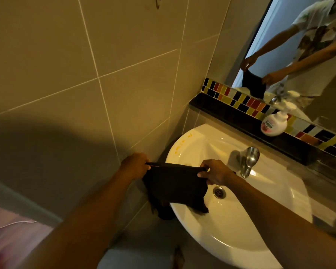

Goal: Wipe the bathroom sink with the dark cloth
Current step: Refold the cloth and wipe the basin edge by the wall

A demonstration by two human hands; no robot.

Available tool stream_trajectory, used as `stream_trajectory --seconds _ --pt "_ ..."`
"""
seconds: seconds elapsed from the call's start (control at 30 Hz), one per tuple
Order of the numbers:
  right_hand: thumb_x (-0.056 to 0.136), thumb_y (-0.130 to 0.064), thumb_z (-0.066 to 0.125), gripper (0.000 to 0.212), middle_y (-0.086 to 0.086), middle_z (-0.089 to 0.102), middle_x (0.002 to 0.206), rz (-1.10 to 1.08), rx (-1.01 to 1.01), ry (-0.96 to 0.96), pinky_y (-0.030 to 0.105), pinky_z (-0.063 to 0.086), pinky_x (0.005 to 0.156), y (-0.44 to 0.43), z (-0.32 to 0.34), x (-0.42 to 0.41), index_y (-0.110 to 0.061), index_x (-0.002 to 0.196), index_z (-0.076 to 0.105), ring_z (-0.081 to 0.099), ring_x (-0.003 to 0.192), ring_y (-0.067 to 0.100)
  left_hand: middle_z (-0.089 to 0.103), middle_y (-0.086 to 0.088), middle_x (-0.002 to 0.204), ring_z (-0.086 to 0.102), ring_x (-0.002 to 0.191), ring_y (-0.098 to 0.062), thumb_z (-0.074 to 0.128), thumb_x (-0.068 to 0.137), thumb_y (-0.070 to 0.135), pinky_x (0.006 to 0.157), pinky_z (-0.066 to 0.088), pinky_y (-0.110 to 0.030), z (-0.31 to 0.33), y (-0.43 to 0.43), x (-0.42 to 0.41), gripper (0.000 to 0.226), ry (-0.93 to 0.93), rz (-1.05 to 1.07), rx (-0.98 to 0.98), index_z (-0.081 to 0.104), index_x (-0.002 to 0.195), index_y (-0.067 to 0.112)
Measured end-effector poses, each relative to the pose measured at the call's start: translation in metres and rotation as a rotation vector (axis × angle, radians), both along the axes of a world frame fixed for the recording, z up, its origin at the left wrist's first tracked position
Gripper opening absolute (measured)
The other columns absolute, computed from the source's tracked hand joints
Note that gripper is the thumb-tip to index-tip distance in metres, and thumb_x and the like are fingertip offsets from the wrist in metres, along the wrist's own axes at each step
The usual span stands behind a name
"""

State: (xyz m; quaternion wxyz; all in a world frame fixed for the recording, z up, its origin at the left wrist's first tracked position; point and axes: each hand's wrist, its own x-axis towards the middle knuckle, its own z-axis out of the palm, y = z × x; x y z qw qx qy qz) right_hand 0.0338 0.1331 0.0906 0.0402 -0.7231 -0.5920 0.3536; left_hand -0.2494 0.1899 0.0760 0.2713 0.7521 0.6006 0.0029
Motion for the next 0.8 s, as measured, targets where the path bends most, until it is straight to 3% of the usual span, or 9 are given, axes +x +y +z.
stream_trajectory --seconds 0.17,0.27,0.33,0.43,0.53,0.67,0.8 --pt "0.090 -0.013 0.064 0.018 0.009 0.060 0.106 -0.071 0.045 0.016 0.027 0.047 0.074 0.028 -0.039 0.002 -0.008 0.107 0.063 0.060 0.085 0.020 0.066 -0.009 0.111 0.063 0.101 -0.028 0.055 0.093 0.029 0.078 0.047 -0.035 -0.035 0.022 0.009 0.025 0.060 0.099 0.008 0.066 0.114 0.020" --pt "0.093 -0.018 0.060 0.028 0.011 0.060 0.122 -0.179 0.099 0.141 0.029 0.047 0.085 0.036 -0.063 0.000 -0.010 0.119 0.059 0.060 0.105 0.027 0.066 -0.010 0.111 0.062 0.102 -0.029 0.054 0.093 0.030 0.077 0.045 -0.035 -0.052 0.032 0.016 0.022 0.066 0.162 0.026 0.066 0.107 0.018" --pt "0.095 -0.027 0.055 0.042 0.007 0.054 0.136 -0.241 0.106 0.214 0.030 0.043 0.098 0.036 -0.077 -0.003 -0.018 0.136 0.047 0.055 0.121 0.027 0.065 -0.009 0.115 0.061 0.103 -0.029 0.053 0.093 0.032 0.078 0.045 -0.036 -0.062 0.035 0.021 0.022 0.056 0.153 0.018 0.062 0.107 0.018" --pt "0.096 -0.044 0.045 0.056 0.001 0.040 0.151 -0.090 0.117 0.051 0.046 0.032 0.115 0.029 -0.099 -0.010 -0.026 0.147 0.030 0.041 0.137 0.024 0.058 -0.010 0.129 0.056 0.116 -0.031 0.051 0.094 0.034 0.092 0.045 -0.042 -0.073 0.027 0.027 0.035 0.057 0.120 -0.008 0.055 0.125 0.018" --pt "0.096 -0.052 0.034 0.061 -0.002 0.024 0.159 0.107 0.197 -0.091 0.047 0.019 0.120 0.018 -0.115 -0.026 -0.029 0.151 0.018 0.026 0.145 0.022 0.055 -0.009 0.135 0.053 0.121 -0.031 0.047 0.095 0.034 0.098 0.043 -0.042 -0.082 0.009 0.031 0.041 0.029 0.122 -0.043 0.049 0.133 0.018" --pt "0.098 -0.045 0.036 0.061 -0.002 0.006 0.162 0.204 0.251 -0.029 0.040 0.016 0.118 0.002 -0.127 -0.063 -0.029 0.152 0.013 0.009 0.149 0.024 0.061 -0.012 0.124 0.058 0.112 -0.031 0.049 0.096 0.028 0.095 0.046 -0.038 -0.092 -0.029 0.038 0.030 -0.053 0.125 -0.101 0.056 0.120 0.014" --pt "0.101 -0.039 0.030 0.058 0.005 0.003 0.163 0.314 0.293 -0.129 0.043 0.009 0.122 -0.001 -0.138 -0.085 -0.022 0.153 0.012 -0.002 0.150 0.027 0.066 -0.013 0.118 0.061 0.108 -0.034 0.047 0.094 0.031 0.093 0.049 -0.040 -0.108 -0.072 0.045 0.029 -0.039 0.125 -0.136 0.059 0.116 0.016"
